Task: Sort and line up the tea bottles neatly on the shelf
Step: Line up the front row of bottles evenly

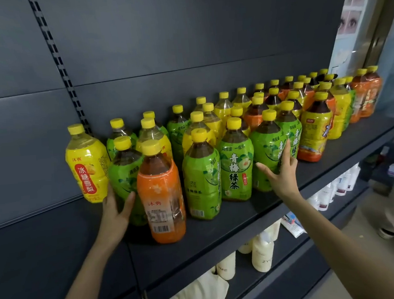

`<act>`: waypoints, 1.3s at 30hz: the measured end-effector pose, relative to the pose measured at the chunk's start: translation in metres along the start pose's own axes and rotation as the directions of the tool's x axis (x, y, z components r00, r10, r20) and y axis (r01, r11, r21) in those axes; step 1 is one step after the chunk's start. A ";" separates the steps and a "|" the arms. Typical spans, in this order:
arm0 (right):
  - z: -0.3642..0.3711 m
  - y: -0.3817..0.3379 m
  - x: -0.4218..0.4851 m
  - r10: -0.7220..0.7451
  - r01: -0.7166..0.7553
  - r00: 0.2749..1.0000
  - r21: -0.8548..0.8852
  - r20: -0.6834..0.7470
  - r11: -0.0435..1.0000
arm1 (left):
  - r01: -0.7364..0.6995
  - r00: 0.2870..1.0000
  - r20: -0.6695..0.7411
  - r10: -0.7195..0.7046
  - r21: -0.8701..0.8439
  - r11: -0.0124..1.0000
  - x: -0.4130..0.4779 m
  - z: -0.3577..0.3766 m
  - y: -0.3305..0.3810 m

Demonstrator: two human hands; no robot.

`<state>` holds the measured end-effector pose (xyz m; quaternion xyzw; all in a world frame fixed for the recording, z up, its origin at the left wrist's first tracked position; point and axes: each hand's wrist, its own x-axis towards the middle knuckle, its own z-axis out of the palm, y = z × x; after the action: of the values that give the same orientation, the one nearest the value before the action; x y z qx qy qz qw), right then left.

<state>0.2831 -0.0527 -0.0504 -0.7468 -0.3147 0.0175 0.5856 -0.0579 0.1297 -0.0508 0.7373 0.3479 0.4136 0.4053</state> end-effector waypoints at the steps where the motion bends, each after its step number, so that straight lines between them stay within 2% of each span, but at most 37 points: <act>1: 0.001 0.000 -0.001 0.018 -0.018 1.000 -0.011 -0.004 1.000 | 0.009 1.000 -0.026 -0.009 0.015 1.000 -0.007 0.006 0.005; 4: 0.015 -0.007 -0.013 -0.010 -0.016 0.986 -0.156 -0.167 0.988 | 0.045 0.994 -0.100 -0.043 0.025 0.999 -0.027 0.021 0.019; 6: 0.030 -0.021 -0.034 -0.170 0.114 0.963 -0.259 -0.209 0.959 | -0.011 0.993 -0.118 0.014 0.029 1.000 -0.040 0.027 0.025; 7: 0.040 -0.032 -0.048 -0.260 0.212 0.952 -0.263 -0.162 0.941 | -0.058 0.990 -0.124 0.064 0.050 0.997 -0.046 0.029 0.026; 10: 0.069 -0.059 -0.087 -0.473 0.482 0.876 -0.225 0.096 0.847 | -0.154 0.975 -0.134 0.177 0.168 0.974 -0.059 0.036 0.022; 12: 0.085 -0.068 -0.099 -0.513 0.546 0.833 -0.167 0.207 0.821 | -0.170 0.970 -0.136 0.203 0.224 0.960 -0.070 0.046 0.025; 17: 0.098 -0.069 -0.094 -0.555 0.571 0.818 -0.108 0.149 0.813 | -0.173 0.964 -0.176 0.199 0.154 0.973 -0.073 0.057 0.030; 21: 0.100 -0.065 -0.091 -0.521 0.532 0.839 -0.040 0.156 0.846 | -0.177 0.977 -0.105 0.185 0.083 0.981 -0.061 0.058 0.024; 23: 0.100 -0.065 -0.091 -0.518 0.528 0.840 -0.022 0.159 0.849 | -0.178 0.975 -0.111 0.193 0.134 0.975 -0.059 0.062 0.023; 26: 0.099 -0.070 -0.095 -0.480 0.484 0.865 0.008 0.144 0.875 | -0.182 0.948 -0.192 0.255 0.330 0.926 -0.060 0.065 0.021; 30: 0.104 -0.094 -0.105 -0.542 0.552 0.834 -0.159 0.107 0.818 | -0.195 0.940 -0.185 0.286 0.398 0.897 -0.058 0.062 0.015; 33: 0.114 -0.117 -0.111 -0.584 0.597 0.801 -0.252 0.134 0.761 | -0.277 0.920 -0.154 0.362 0.399 0.874 -0.059 0.048 0.009; 36: 0.124 -0.132 -0.112 -0.630 0.647 0.759 -0.298 0.165 0.701 | -0.284 0.889 -0.238 0.391 0.384 0.879 -0.055 0.028 0.004; 39: 0.134 -0.137 -0.111 -0.648 0.679 0.730 -0.335 0.216 0.653 | -0.209 0.895 -0.321 0.310 0.312 0.927 -0.041 0.007 0.001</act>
<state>0.0797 0.0246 -0.0091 -0.6797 -0.5849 -0.2322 0.3767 -0.0682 0.0919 -0.0656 0.7359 0.3674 0.5427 0.1702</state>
